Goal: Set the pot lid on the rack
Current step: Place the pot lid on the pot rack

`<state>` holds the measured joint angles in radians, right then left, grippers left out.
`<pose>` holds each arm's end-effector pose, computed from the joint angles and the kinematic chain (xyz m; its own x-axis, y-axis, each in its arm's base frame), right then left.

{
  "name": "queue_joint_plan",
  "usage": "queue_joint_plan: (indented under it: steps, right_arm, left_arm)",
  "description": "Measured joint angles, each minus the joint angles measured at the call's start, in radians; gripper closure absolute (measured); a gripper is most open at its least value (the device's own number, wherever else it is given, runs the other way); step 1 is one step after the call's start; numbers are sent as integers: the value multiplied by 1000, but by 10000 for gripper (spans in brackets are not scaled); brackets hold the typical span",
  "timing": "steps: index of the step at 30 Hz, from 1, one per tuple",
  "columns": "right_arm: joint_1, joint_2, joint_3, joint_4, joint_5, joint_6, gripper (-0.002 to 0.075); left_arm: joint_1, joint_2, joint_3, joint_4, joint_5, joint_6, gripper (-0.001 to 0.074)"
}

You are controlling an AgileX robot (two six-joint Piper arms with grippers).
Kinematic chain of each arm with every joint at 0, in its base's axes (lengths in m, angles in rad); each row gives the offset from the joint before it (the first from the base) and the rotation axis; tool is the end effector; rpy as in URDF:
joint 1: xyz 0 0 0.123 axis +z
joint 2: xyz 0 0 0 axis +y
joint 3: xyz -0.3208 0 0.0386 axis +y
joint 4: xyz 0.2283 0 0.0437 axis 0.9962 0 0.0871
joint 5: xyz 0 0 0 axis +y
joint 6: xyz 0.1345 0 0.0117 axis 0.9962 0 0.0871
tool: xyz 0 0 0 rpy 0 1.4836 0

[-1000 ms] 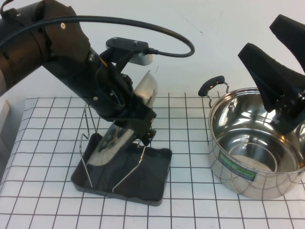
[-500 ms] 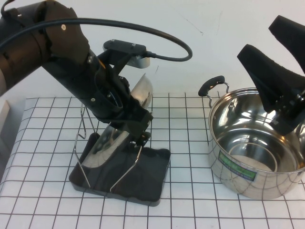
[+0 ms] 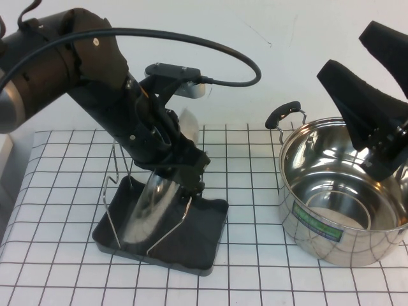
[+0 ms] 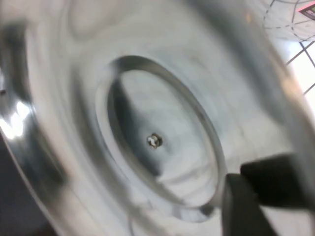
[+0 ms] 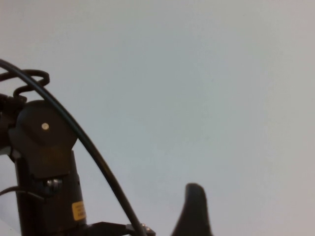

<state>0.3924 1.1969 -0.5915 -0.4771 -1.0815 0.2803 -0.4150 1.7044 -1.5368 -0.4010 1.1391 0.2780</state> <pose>0.1999 0.1419 0.4022 0.4244 0.2171 -0.8790 -0.6944 0.7011 -0.1621 0.3107 -0.1892 0.3237 -0.7932 0.4540 -0.4059 0.5826 0.7597 -0.2888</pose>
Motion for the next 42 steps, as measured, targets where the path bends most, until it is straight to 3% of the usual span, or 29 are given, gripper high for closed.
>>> queue_joint_plan:
  steps: [5, 9, 42]
  right_arm:
    - [0, 0, 0, 0, 0, 0, 195]
    - [0, 0, 0, 0, 0, 0, 195]
    - [0, 0, 0, 0, 0, 0, 195]
  left_arm:
    - [0, 8, 0, 0, 2, 0, 365]
    - [0, 8, 0, 0, 4, 0, 320]
    - [0, -209, -60, 181, 33, -47, 338]
